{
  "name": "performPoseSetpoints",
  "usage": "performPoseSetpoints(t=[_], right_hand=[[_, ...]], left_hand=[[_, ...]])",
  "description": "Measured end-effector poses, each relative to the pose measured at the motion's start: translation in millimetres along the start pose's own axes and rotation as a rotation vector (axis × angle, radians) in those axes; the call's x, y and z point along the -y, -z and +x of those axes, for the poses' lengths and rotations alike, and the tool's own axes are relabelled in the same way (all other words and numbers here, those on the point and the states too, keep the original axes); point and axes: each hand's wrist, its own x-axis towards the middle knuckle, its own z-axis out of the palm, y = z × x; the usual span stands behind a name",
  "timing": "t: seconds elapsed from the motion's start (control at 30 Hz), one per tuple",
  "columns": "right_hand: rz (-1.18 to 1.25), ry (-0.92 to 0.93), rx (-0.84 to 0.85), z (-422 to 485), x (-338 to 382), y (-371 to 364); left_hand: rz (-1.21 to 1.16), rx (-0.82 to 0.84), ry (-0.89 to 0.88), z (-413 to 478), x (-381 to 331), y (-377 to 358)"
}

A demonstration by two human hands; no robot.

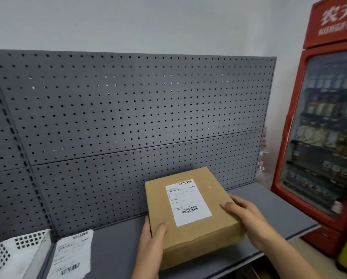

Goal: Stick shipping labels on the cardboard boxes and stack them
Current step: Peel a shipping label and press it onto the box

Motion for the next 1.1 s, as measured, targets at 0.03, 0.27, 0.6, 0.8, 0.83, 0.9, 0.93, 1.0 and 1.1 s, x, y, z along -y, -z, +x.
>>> performPoseSetpoints(t=[0.03,0.27,0.6,0.8,0.83,0.9,0.93,1.0,1.1], right_hand=[[-0.012,0.001,-0.011,2.0,-0.5,8.9],[-0.048,0.036,-0.095,21.6,-3.3,74.2],[-0.089,-0.013,-0.104,55.6,-10.1,156.1],[-0.073,-0.055,-0.177,83.6,-28.4,204.9],[-0.079,-0.059,-0.176,88.3,-32.1,211.9],[-0.099,-0.061,-0.171,95.3,-37.1,222.6],[-0.109,-0.060,-0.169,98.4,-39.1,226.8],[-0.112,-0.063,-0.164,102.5,-41.4,232.8],[-0.104,-0.069,-0.157,108.3,-45.6,237.9]], left_hand=[[-0.002,0.007,0.000,1.4,2.8,-9.8],[-0.012,0.064,0.015,12.3,18.6,-77.7],[0.009,0.161,0.034,26.6,35.0,-154.1],[0.071,0.216,0.029,25.5,40.6,-200.2],[0.078,0.222,0.032,25.8,41.5,-206.2],[0.086,0.226,0.035,27.0,43.0,-216.7],[0.086,0.225,0.037,27.4,43.4,-221.1],[0.092,0.216,0.039,30.2,47.5,-227.5],[0.129,0.208,0.037,34.3,55.3,-232.2]])
